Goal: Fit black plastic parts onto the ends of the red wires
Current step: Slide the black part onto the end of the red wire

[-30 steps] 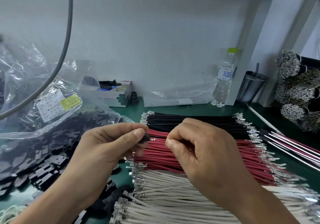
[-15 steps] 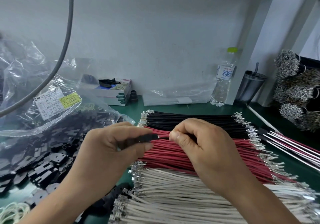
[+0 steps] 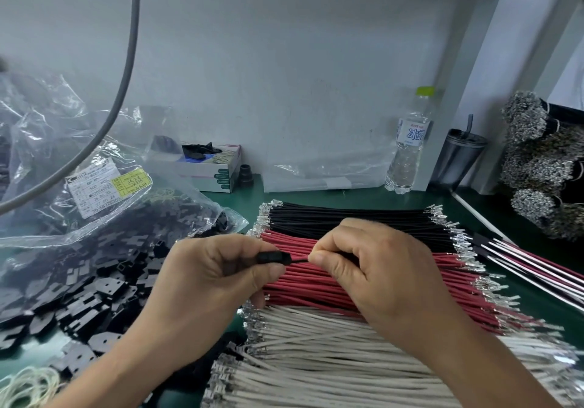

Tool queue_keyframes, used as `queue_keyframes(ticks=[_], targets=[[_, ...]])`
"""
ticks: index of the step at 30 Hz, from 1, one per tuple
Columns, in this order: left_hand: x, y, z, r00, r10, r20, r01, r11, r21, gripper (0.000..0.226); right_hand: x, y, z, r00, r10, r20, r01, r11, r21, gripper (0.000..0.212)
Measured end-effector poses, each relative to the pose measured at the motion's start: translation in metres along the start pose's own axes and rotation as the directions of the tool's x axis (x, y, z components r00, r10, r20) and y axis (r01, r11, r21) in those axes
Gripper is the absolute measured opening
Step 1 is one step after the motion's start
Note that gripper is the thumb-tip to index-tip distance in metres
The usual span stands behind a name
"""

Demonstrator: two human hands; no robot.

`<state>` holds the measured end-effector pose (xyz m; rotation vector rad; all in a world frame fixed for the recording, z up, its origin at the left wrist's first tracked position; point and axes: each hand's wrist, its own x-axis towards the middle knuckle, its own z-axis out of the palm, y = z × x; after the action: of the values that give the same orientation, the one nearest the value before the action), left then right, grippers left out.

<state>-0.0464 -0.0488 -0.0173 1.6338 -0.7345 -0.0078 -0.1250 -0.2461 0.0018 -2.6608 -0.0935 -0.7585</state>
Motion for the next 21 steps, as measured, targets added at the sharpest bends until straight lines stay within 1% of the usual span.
queue_keyframes(ticks=[2,3,4,5,6,7,8,9,10,11,13,16,17,19,20,21], targets=[[0.001,-0.002,-0.001,0.999,0.001,-0.038,-0.001,1.000,0.011,0.015,-0.001,-0.007,-0.009,0.992,-0.078,-0.098,0.063,0.987,-0.147,0.016],[0.002,-0.003,-0.003,0.997,0.003,-0.074,-0.002,1.000,0.017,0.016,-0.002,-0.013,-0.011,0.988,-0.111,-0.110,0.092,0.982,-0.165,0.012],[0.004,-0.004,-0.005,0.994,0.004,-0.111,-0.002,1.000,0.012,0.017,-0.005,-0.019,-0.011,0.989,-0.131,-0.067,0.120,0.981,-0.154,0.015],[0.004,-0.004,-0.006,0.990,0.001,-0.138,-0.002,1.000,-0.001,0.017,-0.009,-0.025,-0.009,0.991,-0.128,0.039,0.132,0.984,-0.121,0.020],[0.005,-0.004,-0.006,0.989,-0.001,-0.149,0.000,1.000,-0.006,0.018,-0.012,-0.031,-0.006,0.977,-0.096,0.189,0.113,0.991,-0.078,0.024],[0.005,-0.003,-0.005,0.989,0.000,-0.146,0.000,1.000,0.000,0.018,-0.015,-0.037,-0.003,0.940,-0.044,0.338,0.055,0.998,-0.022,0.027],[0.004,-0.003,-0.004,0.990,0.004,-0.138,-0.002,1.000,0.011,0.017,-0.017,-0.040,-0.002,0.892,0.004,0.451,-0.024,0.999,0.038,0.029],[0.003,-0.002,-0.003,0.991,0.007,-0.136,-0.005,1.000,0.016,0.016,-0.018,-0.041,-0.001,0.846,0.042,0.532,-0.097,0.992,0.075,0.027],[0.003,-0.002,-0.002,0.990,0.010,-0.143,-0.008,1.000,0.013,0.014,-0.018,-0.040,-0.001,0.817,0.059,0.574,-0.135,0.987,0.091,0.022],[0.004,-0.003,-0.002,0.988,0.010,-0.154,-0.009,1.000,0.007,0.012,-0.017,-0.040,-0.001,0.810,0.071,0.582,-0.151,0.984,0.090,0.017],[0.005,-0.004,-0.004,0.985,0.008,-0.173,-0.006,1.000,0.009,0.013,-0.016,-0.039,0.000,0.833,0.078,0.548,-0.128,0.990,0.052,0.011],[0.005,-0.004,-0.007,0.985,0.003,-0.171,0.000,1.000,0.018,0.013,-0.017,-0.035,0.001,0.865,0.074,0.496,-0.126,0.989,0.071,0.009],[0.005,-0.004,-0.008,0.986,-0.001,-0.166,0.005,1.000,0.021,0.012,-0.017,-0.033,-0.001,0.875,0.077,0.478,-0.146,0.983,0.110,0.007],[0.006,-0.004,-0.009,0.987,-0.017,-0.157,0.017,1.000,-0.003,0.012,-0.013,-0.028,-0.009,0.905,0.092,0.415,-0.214,0.943,0.256,0.002],[0.006,-0.004,-0.010,0.987,-0.026,-0.156,0.021,0.999,-0.031,0.014,-0.010,-0.025,-0.014,0.930,0.104,0.353,-0.222,0.924,0.312,0.004],[0.006,-0.004,-0.010,0.987,-0.038,-0.153,0.028,0.998,-0.063,0.015,-0.007,-0.021,-0.018,0.958,0.107,0.264,-0.193,0.926,0.325,0.005]])
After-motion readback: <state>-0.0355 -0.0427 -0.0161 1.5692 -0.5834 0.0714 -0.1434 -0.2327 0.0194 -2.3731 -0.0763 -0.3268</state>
